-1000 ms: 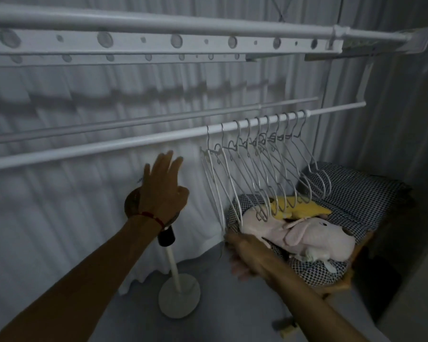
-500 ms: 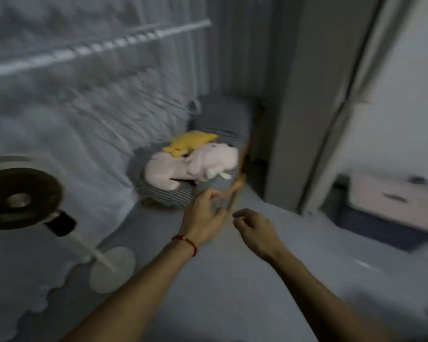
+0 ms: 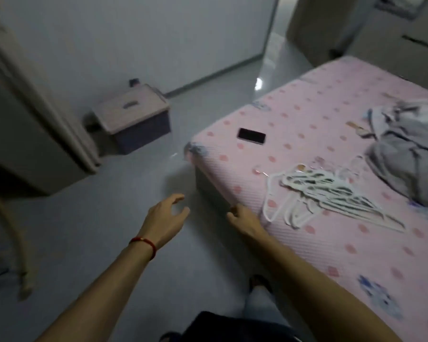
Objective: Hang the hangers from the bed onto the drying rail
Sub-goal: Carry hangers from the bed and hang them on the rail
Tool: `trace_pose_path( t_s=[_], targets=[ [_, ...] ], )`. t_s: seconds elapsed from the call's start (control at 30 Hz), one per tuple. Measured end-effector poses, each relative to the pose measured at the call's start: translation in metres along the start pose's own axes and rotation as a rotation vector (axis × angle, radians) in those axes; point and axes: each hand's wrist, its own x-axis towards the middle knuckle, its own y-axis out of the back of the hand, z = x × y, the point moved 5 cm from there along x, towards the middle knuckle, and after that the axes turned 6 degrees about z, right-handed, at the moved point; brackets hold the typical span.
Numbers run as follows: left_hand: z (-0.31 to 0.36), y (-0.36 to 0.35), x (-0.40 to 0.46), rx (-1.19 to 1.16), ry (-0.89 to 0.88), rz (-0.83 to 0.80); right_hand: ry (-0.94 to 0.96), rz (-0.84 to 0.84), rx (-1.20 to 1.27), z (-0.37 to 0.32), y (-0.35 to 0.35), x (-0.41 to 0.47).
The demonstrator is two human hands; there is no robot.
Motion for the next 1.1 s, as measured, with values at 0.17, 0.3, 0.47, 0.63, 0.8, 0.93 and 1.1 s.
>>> trace_pose_path(
  t_s=[0.17,0.3,0.47,0.63,0.8,0.93,1.1],
  targets=[
    [0.128,-0.143,0.032,0.100,-0.213,-0.236,-0.450,0.187,0.215,0.214,0.078,0.006],
    [0.211,-0.267,0.050,0.130,-0.214,-0.377,-0.604,0.198,0.294,0.333,0.117,0.010],
    [0.265,-0.378,0.070,0.227,-0.218,-0.498,-0.736,0.175,0.416,0.427,0.153,0.056],
    [0.286,-0.452,0.102,0.320,-0.219,-0.515,-0.954,0.269,0.619,0.497,0.171,0.127],
    [0.283,-0.492,0.134,0.361,-0.210,-0.493,-1.222,0.432,0.613,0.524,0.194,0.215],
    [0.270,-0.507,0.147,0.389,-0.208,-0.487,-1.348,0.488,0.546,0.535,0.194,0.251],
    [0.254,-0.506,0.151,0.439,-0.154,-0.499,-1.410,0.619,0.610,0.546,0.183,0.236]
  ],
)
